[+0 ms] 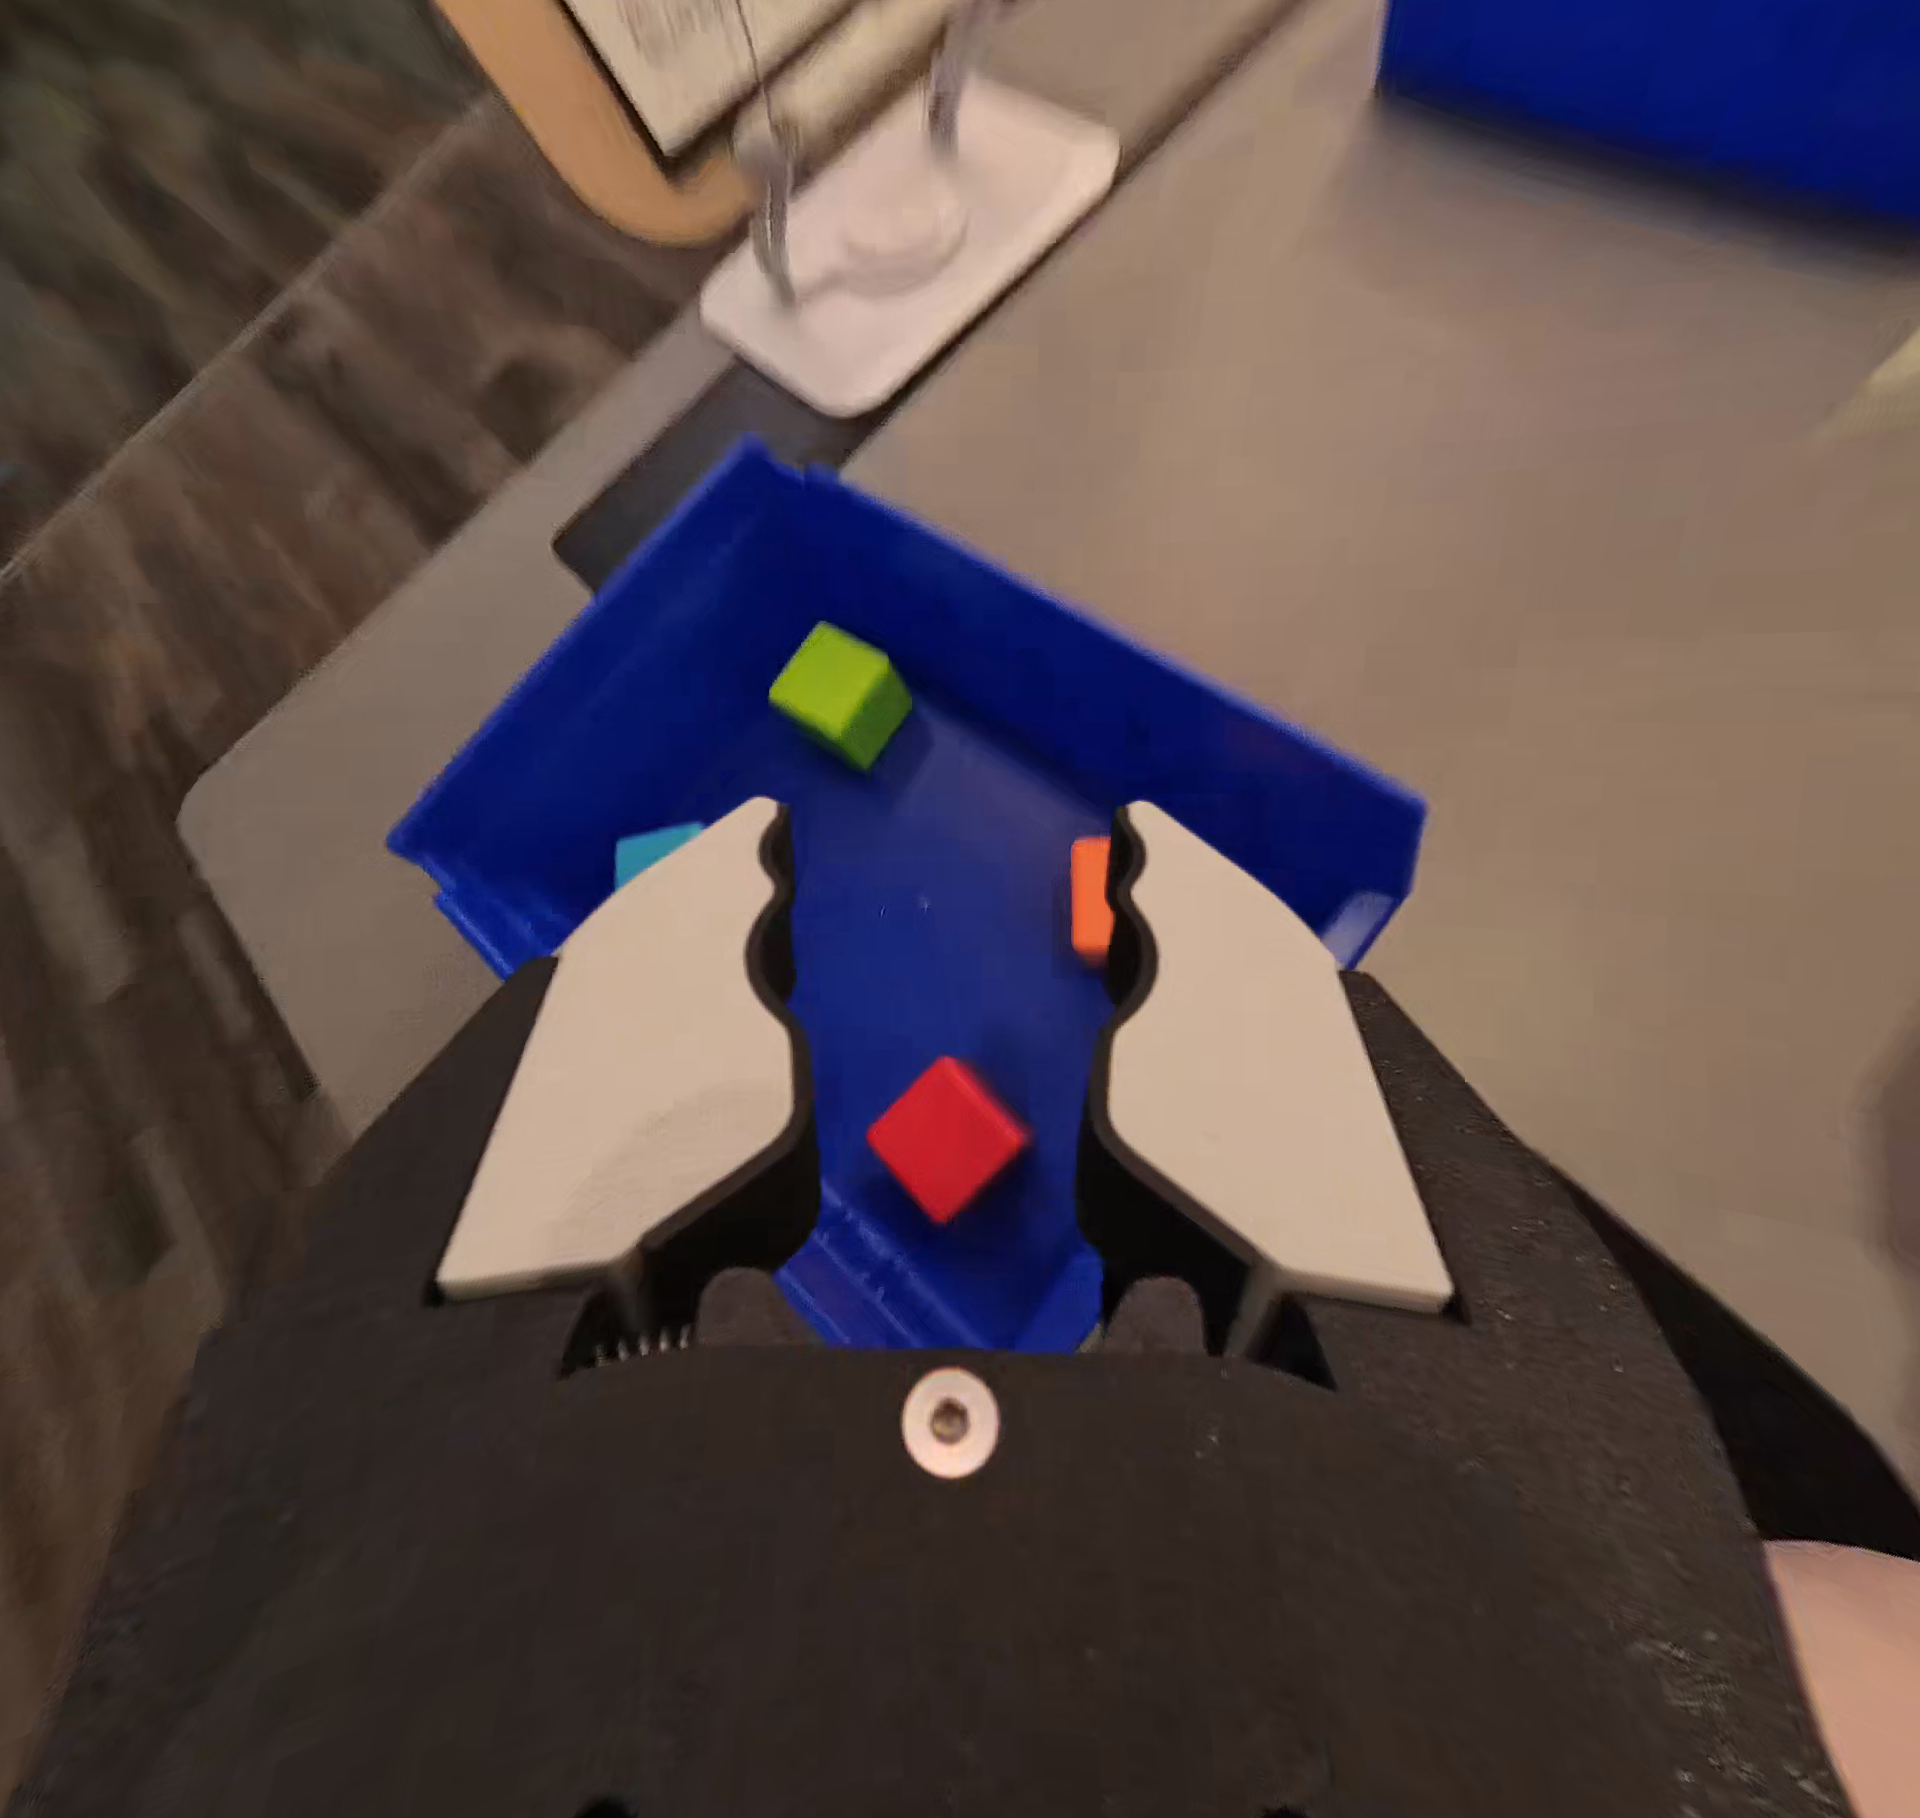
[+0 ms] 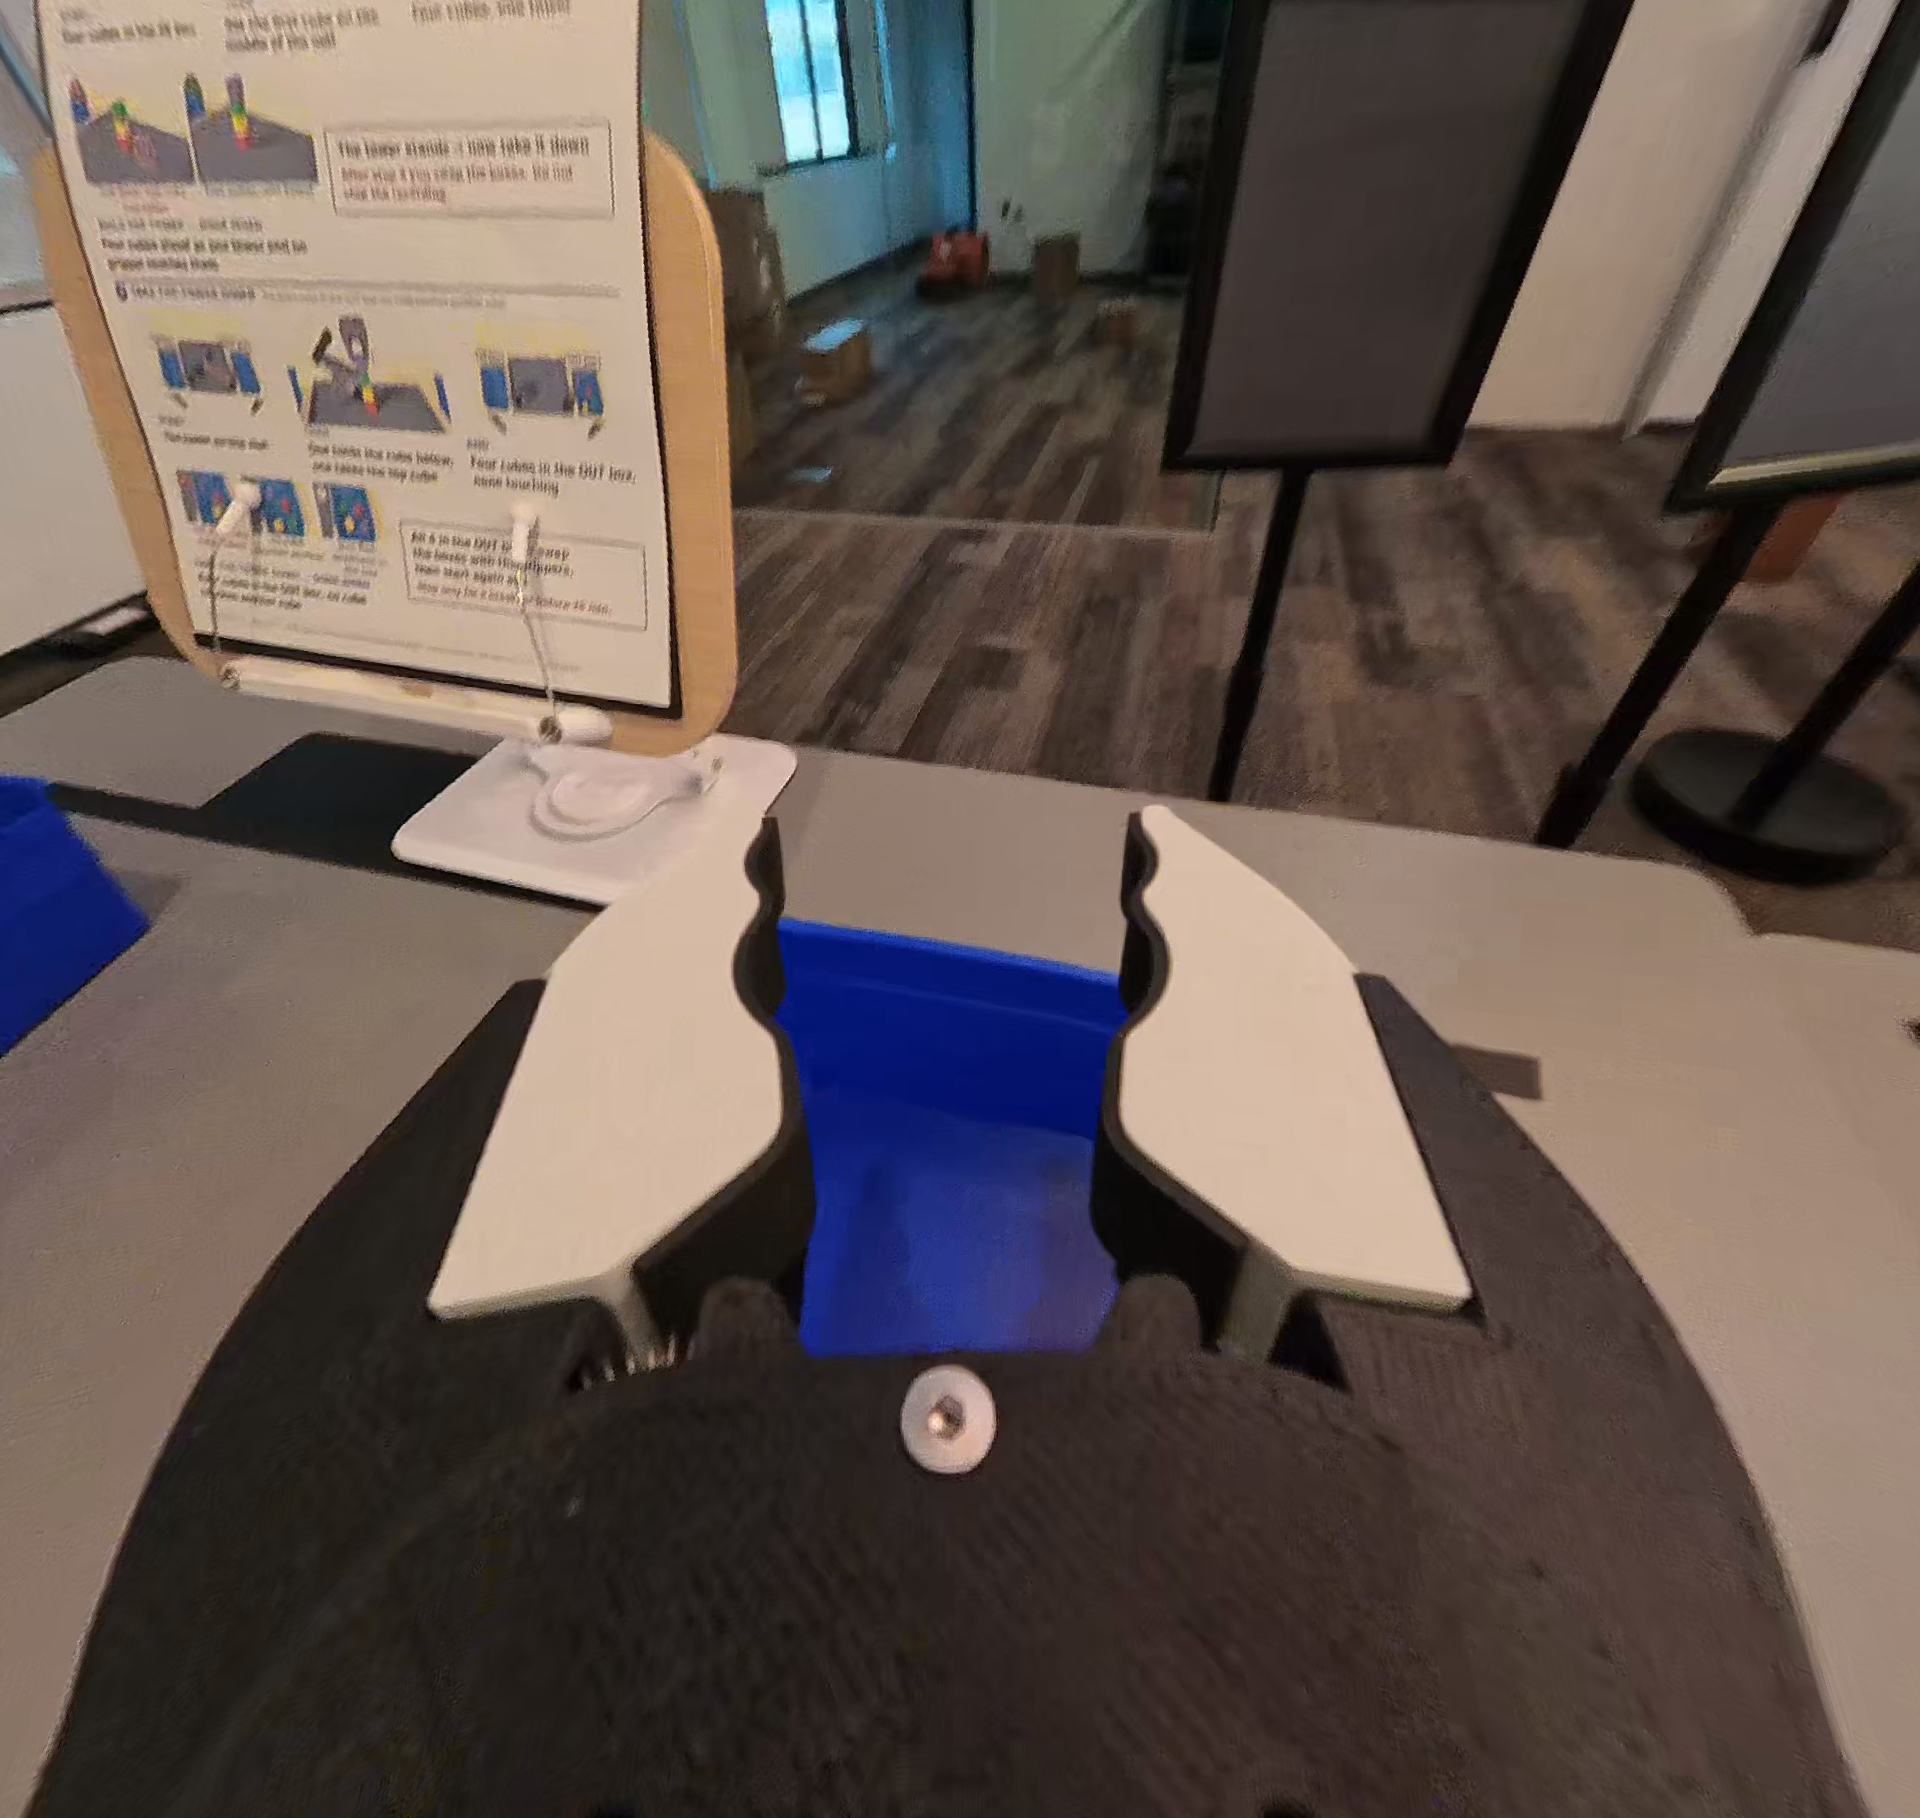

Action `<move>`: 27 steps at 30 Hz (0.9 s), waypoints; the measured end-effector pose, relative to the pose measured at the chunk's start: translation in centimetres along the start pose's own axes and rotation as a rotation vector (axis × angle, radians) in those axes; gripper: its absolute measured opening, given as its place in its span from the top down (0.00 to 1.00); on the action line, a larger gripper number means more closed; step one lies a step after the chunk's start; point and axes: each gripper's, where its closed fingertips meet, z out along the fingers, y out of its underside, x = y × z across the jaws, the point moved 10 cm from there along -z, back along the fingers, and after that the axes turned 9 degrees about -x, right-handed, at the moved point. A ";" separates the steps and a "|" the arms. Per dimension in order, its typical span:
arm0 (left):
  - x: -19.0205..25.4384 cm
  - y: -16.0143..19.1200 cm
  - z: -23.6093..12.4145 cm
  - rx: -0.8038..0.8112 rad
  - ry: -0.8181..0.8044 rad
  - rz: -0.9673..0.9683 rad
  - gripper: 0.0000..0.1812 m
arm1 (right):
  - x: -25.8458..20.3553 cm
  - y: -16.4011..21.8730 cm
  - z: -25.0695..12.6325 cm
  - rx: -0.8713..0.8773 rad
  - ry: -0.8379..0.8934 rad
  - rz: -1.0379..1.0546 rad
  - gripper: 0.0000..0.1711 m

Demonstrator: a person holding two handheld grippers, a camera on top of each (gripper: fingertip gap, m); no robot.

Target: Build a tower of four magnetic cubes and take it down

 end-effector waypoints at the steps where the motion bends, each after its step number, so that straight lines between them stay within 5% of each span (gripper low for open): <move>1: 0.4 -0.2 0.9 -0.058 -0.015 0.025 0.67 | 0.0 0.1 0.2 -0.028 -0.020 0.016 0.63; 14: 3.6 0.6 11.8 -0.643 0.329 0.062 0.65 | 0.7 0.7 -0.1 -0.074 -0.035 0.083 0.63; 22: 4.0 1.6 15.0 -0.779 0.319 0.061 0.62 | 1.1 0.8 -0.3 -0.077 -0.042 0.099 0.63; 27: 3.7 2.0 16.1 -0.844 0.238 0.131 0.73 | 1.2 0.9 -0.1 -0.086 -0.046 0.100 0.63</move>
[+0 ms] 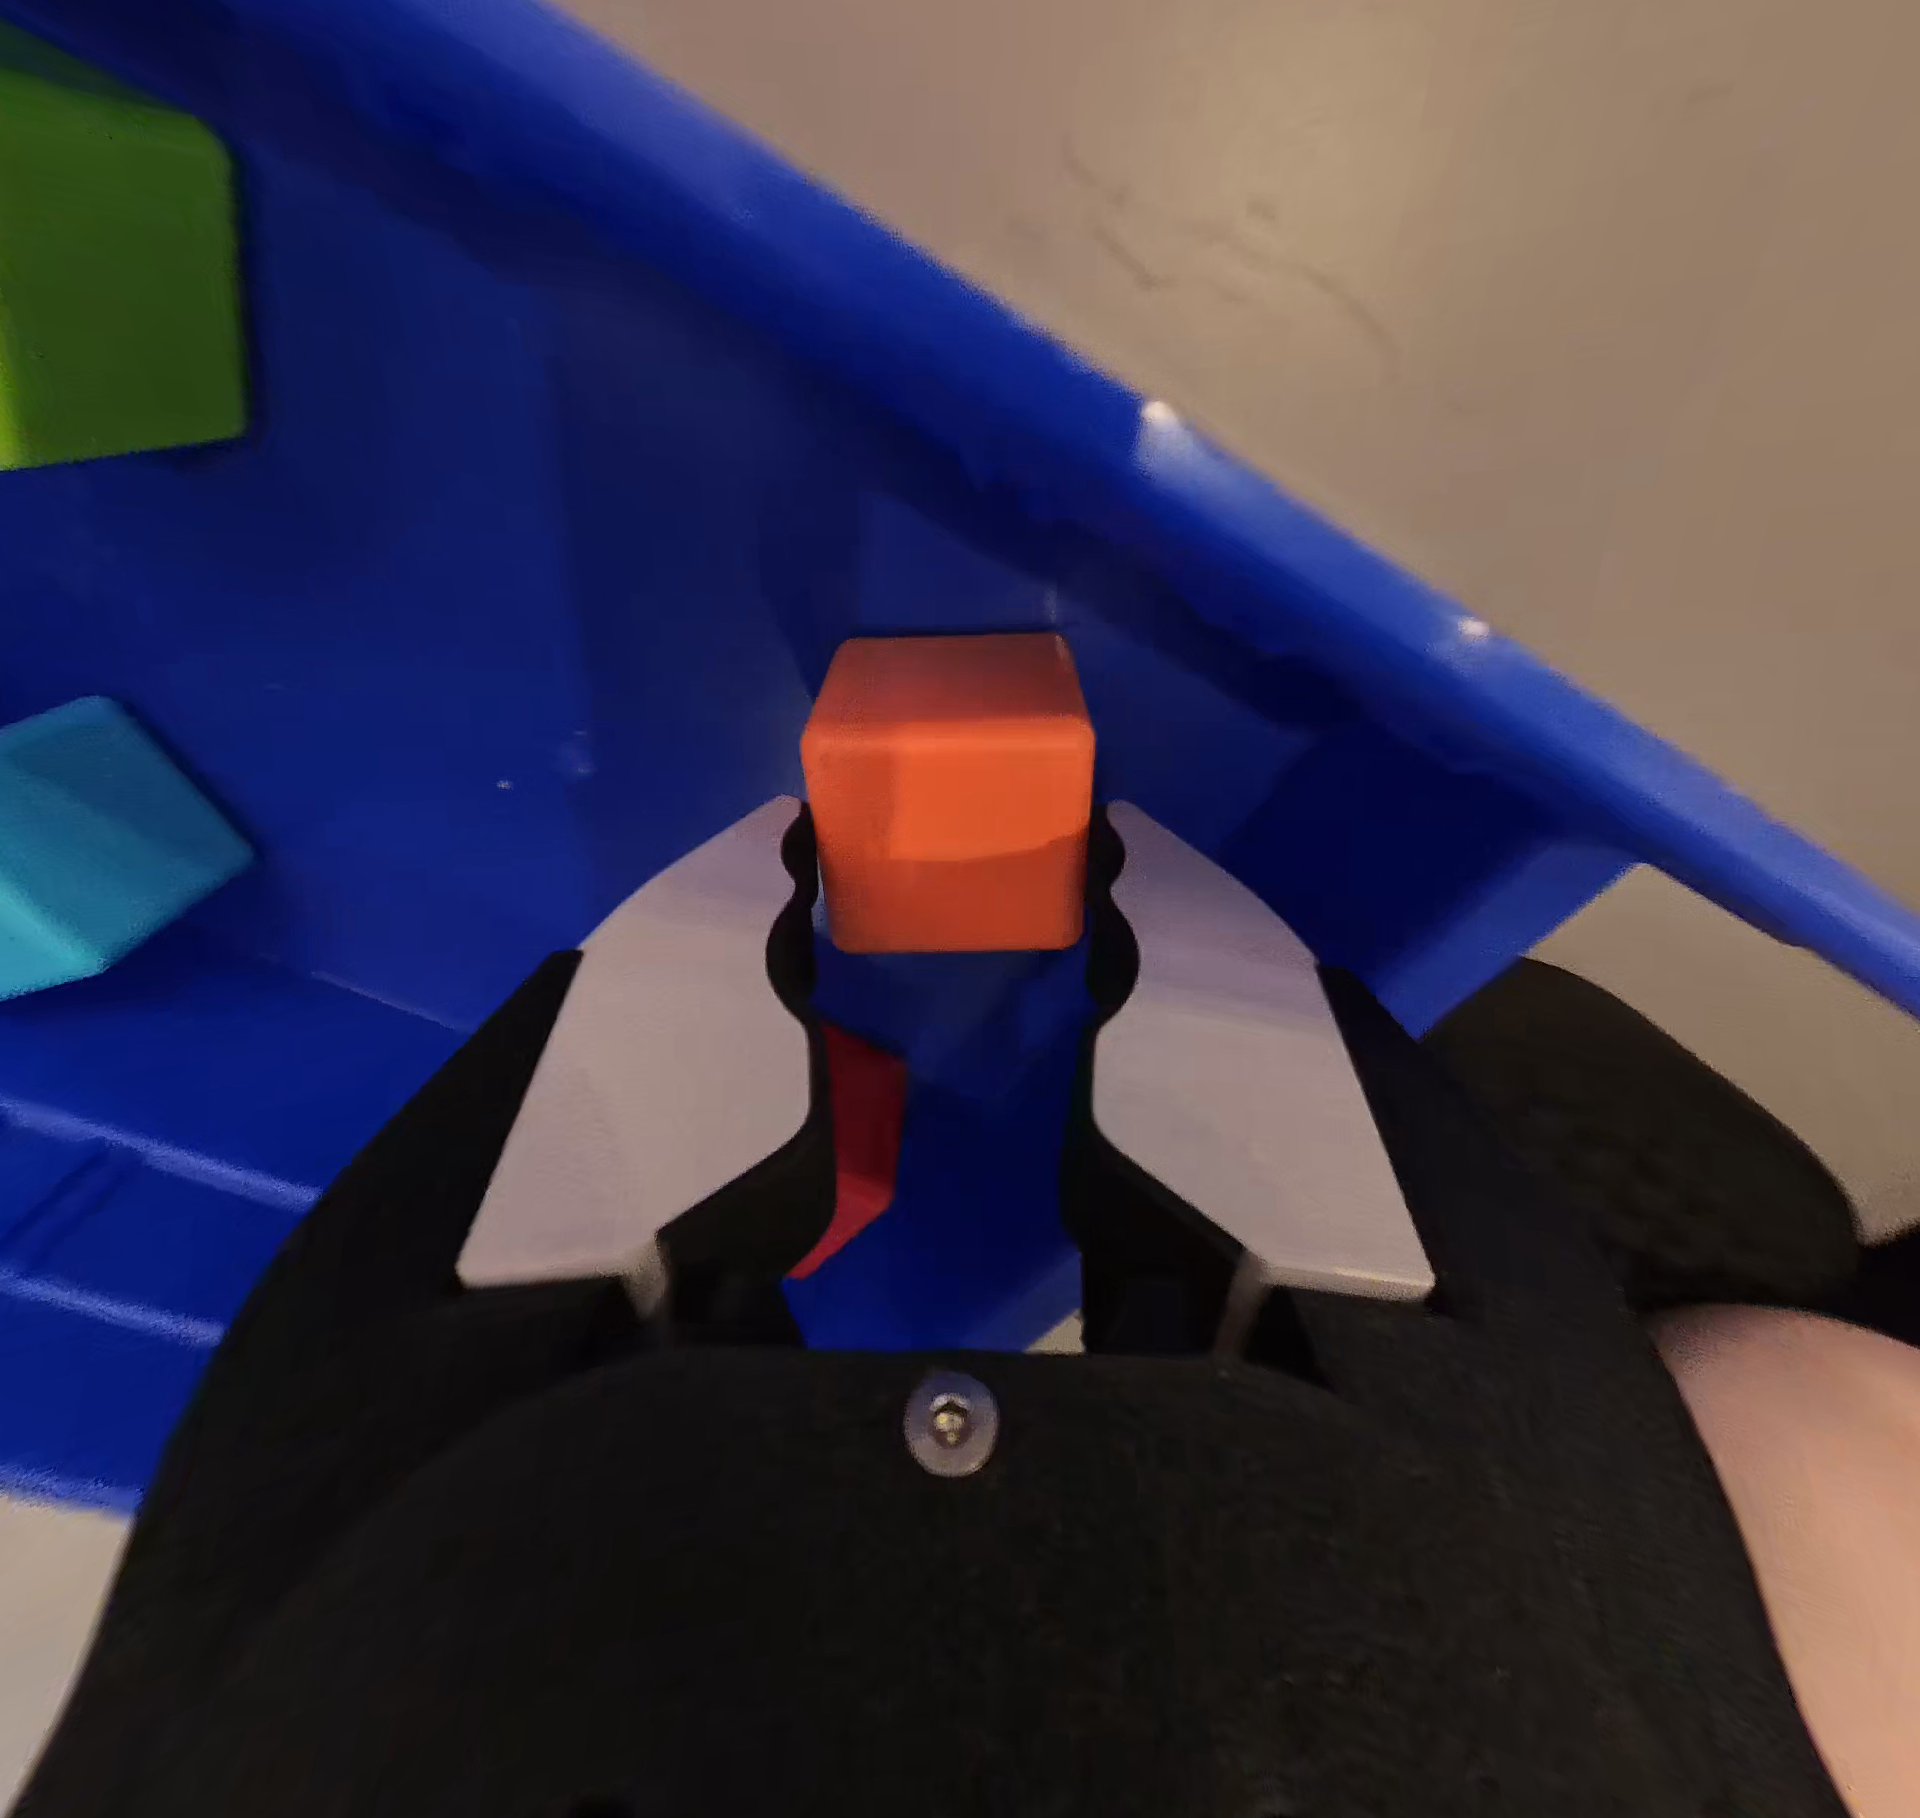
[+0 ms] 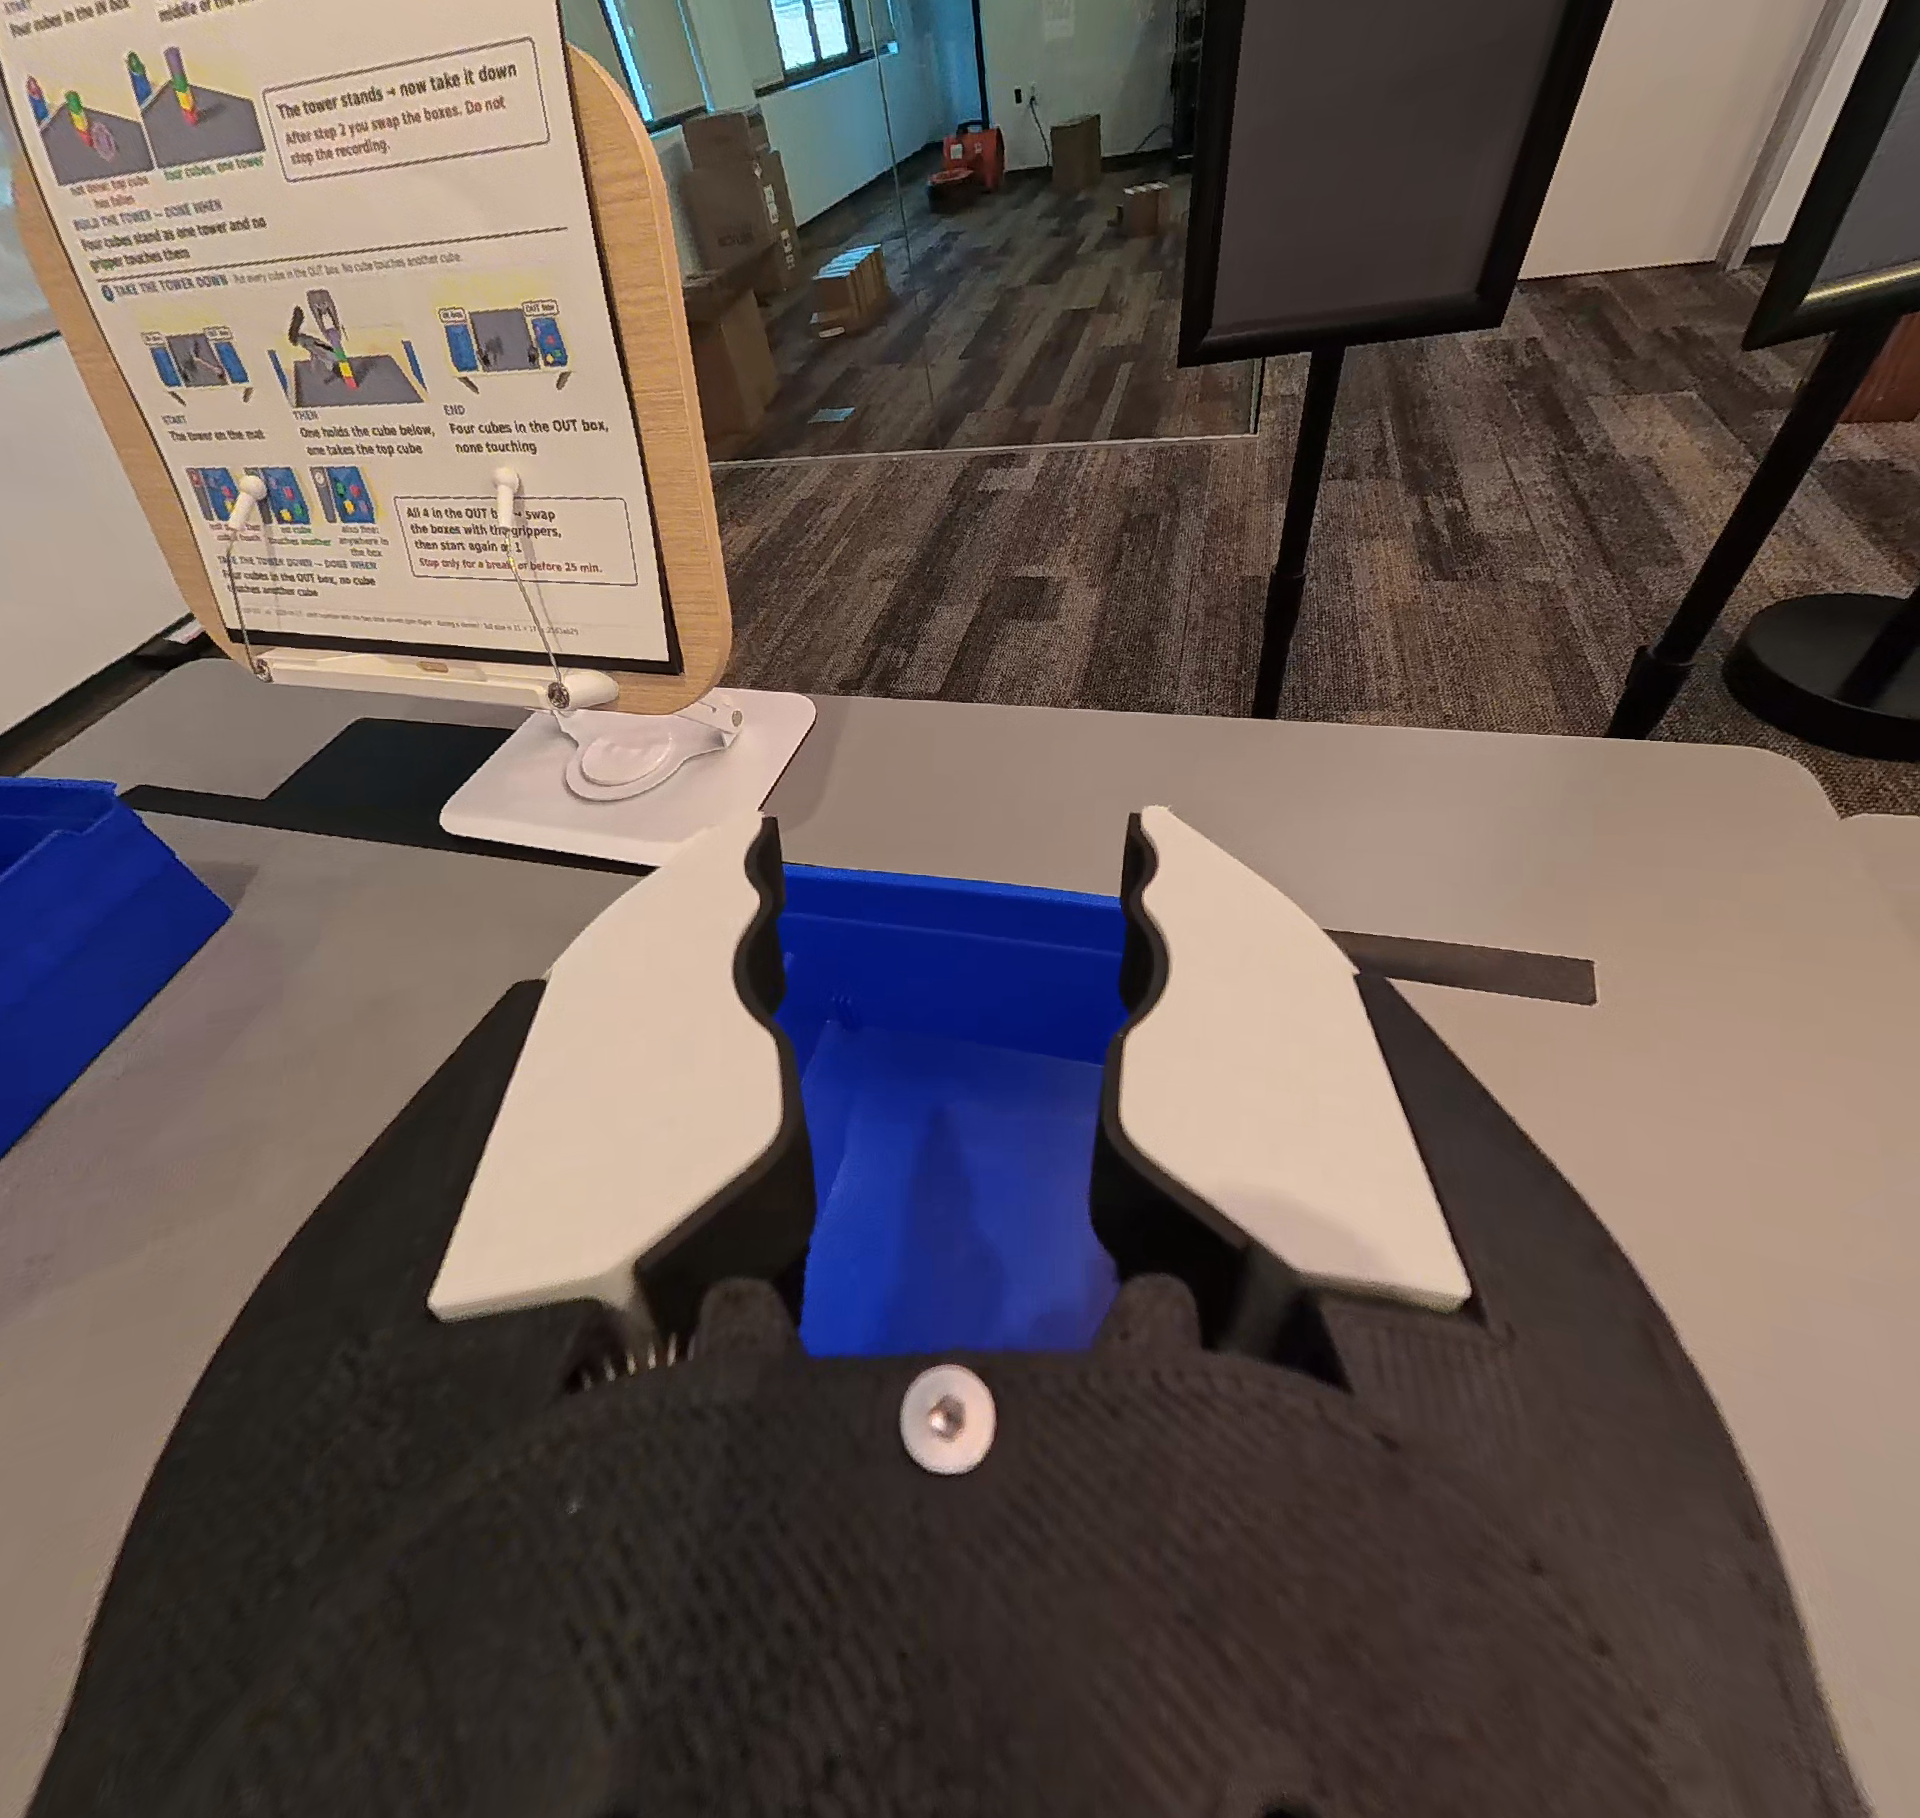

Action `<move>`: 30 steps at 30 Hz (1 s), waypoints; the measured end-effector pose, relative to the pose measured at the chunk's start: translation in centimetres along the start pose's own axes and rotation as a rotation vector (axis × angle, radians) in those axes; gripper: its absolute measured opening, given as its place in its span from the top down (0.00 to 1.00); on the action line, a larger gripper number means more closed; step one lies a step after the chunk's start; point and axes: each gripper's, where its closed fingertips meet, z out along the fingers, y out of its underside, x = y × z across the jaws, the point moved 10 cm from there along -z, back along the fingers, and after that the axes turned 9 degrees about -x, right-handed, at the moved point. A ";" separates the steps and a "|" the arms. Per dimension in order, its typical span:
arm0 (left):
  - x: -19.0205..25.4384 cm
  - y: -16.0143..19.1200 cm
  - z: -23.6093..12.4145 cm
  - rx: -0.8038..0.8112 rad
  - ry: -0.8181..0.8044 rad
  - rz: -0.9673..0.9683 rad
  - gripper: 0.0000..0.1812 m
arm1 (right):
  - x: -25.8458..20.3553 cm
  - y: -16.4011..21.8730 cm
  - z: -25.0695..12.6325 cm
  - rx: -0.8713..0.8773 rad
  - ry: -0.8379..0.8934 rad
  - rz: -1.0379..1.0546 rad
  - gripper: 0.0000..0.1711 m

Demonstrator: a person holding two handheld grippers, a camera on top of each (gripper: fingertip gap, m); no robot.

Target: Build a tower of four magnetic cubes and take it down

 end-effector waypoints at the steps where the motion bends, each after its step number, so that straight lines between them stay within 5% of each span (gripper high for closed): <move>1: -0.3 0.1 -0.2 0.010 -0.038 -0.007 0.73 | 0.1 0.0 0.0 0.001 0.000 0.002 0.63; 11: 1.1 5.0 -10.4 0.509 -0.290 -0.031 0.73 | 1.4 0.3 -0.7 0.010 -0.021 0.054 0.63; 15: 5.2 1.3 -13.5 0.706 -0.284 0.204 0.73 | 1.6 0.1 -1.2 0.049 -0.060 0.081 0.64; 19: 8.3 -6.1 -13.5 0.621 -0.345 0.402 0.73 | 1.5 0.0 -1.4 0.064 -0.089 0.087 0.64; 24: 10.2 -15.0 -9.9 0.426 -0.205 0.562 0.73 | 1.4 0.2 -1.0 0.039 -0.097 0.074 0.64; 30: 9.8 -20.4 -5.9 0.252 -0.171 0.605 0.73 | 1.8 0.6 -0.4 -0.009 -0.081 0.056 0.64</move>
